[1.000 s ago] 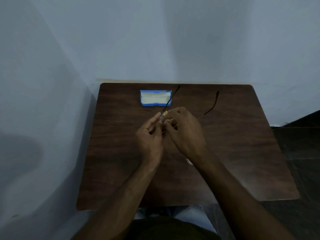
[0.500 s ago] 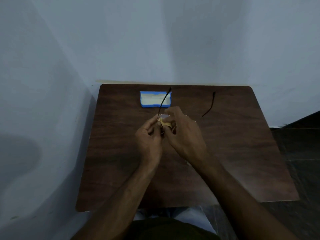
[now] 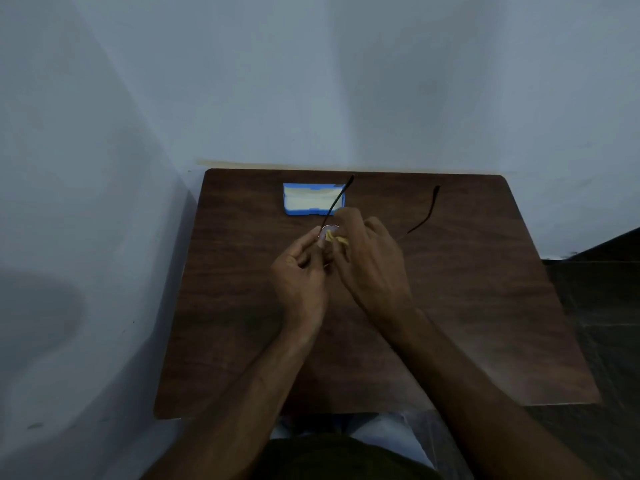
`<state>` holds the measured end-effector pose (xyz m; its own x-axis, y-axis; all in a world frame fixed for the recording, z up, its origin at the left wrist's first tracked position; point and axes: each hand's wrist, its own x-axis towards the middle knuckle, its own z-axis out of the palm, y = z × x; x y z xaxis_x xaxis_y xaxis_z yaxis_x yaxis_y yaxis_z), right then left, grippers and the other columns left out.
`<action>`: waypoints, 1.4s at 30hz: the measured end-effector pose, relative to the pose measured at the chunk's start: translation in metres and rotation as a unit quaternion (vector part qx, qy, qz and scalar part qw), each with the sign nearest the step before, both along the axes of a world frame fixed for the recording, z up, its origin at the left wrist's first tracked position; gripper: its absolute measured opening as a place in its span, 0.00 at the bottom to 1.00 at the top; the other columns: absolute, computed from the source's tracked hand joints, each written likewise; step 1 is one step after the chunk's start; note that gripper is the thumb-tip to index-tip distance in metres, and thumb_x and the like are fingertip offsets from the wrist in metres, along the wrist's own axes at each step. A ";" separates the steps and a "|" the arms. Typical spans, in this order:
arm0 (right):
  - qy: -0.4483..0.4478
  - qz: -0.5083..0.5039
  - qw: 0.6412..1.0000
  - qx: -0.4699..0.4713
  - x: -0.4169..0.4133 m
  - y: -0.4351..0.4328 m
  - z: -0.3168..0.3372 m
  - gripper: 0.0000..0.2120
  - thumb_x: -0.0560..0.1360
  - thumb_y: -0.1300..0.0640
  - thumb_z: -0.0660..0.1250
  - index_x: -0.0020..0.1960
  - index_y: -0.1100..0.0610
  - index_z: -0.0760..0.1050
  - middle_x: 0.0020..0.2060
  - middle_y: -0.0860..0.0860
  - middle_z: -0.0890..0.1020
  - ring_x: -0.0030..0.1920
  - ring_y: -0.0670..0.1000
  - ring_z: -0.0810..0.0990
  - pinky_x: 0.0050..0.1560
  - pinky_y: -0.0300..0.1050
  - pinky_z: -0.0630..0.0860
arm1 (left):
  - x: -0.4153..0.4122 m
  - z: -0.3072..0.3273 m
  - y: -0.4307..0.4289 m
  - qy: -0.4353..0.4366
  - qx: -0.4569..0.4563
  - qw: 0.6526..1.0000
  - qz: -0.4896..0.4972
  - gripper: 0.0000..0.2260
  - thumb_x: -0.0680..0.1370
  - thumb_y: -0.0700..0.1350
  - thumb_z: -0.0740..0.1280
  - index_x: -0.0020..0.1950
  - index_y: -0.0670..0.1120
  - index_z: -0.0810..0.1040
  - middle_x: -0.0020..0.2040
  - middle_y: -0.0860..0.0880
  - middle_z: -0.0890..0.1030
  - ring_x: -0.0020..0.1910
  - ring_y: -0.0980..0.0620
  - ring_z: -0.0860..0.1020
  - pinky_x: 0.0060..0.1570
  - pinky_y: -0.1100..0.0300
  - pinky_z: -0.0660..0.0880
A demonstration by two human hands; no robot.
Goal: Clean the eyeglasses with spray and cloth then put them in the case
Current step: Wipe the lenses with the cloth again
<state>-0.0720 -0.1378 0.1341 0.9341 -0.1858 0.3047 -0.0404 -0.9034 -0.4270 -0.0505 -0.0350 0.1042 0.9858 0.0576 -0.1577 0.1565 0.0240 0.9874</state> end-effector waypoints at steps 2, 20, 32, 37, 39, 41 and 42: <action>-0.011 0.011 1.000 0.007 -0.001 0.005 0.000 0.17 0.78 0.56 0.72 0.64 0.56 0.73 0.48 0.52 0.84 0.48 0.53 0.79 0.42 0.45 0.70 | 0.002 0.001 0.000 0.010 -0.003 1.000 0.007 0.13 0.82 0.37 0.70 0.66 0.43 0.84 0.57 0.49 0.88 0.56 0.54 0.87 0.56 0.47 0.85; -0.034 0.000 0.998 -0.058 0.000 -0.001 -0.006 0.13 0.77 0.59 0.72 0.60 0.59 0.76 0.45 0.54 0.84 0.48 0.56 0.78 0.36 0.48 0.73 | -0.003 0.003 -0.003 0.029 -0.037 0.999 0.010 0.11 0.81 0.42 0.73 0.64 0.43 0.85 0.53 0.47 0.89 0.53 0.49 0.88 0.56 0.42 0.85; -0.019 0.018 0.999 0.039 0.005 -0.001 0.004 0.18 0.80 0.57 0.69 0.68 0.56 0.74 0.51 0.53 0.84 0.51 0.55 0.80 0.46 0.53 0.78 | -0.008 0.007 -0.007 0.002 0.005 1.000 -0.006 0.13 0.82 0.35 0.69 0.59 0.51 0.85 0.48 0.56 0.88 0.50 0.58 0.87 0.55 0.48 0.85; 0.001 0.045 0.999 0.015 -0.014 -0.009 -0.006 0.15 0.77 0.58 0.72 0.62 0.56 0.76 0.49 0.51 0.84 0.48 0.53 0.79 0.42 0.46 0.71 | -0.009 0.001 -0.004 0.027 -0.009 1.000 0.011 0.11 0.82 0.37 0.70 0.62 0.45 0.86 0.51 0.51 0.89 0.50 0.54 0.88 0.54 0.47 0.86; 0.007 0.035 0.999 -0.015 -0.013 -0.012 -0.004 0.14 0.77 0.58 0.71 0.62 0.56 0.75 0.49 0.52 0.83 0.49 0.54 0.78 0.40 0.45 0.69 | -0.011 0.000 -0.006 0.029 -0.017 0.999 0.012 0.11 0.82 0.39 0.71 0.63 0.44 0.85 0.51 0.49 0.89 0.50 0.52 0.88 0.52 0.49 0.86; -0.012 0.029 0.999 -0.040 -0.010 -0.008 -0.004 0.10 0.78 0.59 0.71 0.58 0.57 0.76 0.48 0.53 0.83 0.48 0.55 0.79 0.40 0.46 0.70 | -0.010 0.001 -0.009 0.019 -0.018 1.000 0.001 0.10 0.82 0.38 0.70 0.63 0.44 0.85 0.51 0.50 0.89 0.50 0.54 0.88 0.50 0.55 0.86; -0.022 0.029 0.999 -0.032 -0.010 -0.006 -0.003 0.09 0.78 0.59 0.71 0.57 0.57 0.76 0.48 0.53 0.84 0.47 0.55 0.79 0.41 0.47 0.72 | -0.009 0.003 -0.010 0.014 -0.013 1.000 -0.003 0.11 0.82 0.37 0.70 0.63 0.44 0.85 0.50 0.52 0.89 0.50 0.55 0.88 0.49 0.59 0.85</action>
<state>-0.0816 -0.1437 0.1312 0.9283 -0.1106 0.3549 0.0305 -0.9288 -0.3693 -0.0600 -0.0453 0.1072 0.9812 0.0476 -0.1872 0.1850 0.0480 0.9816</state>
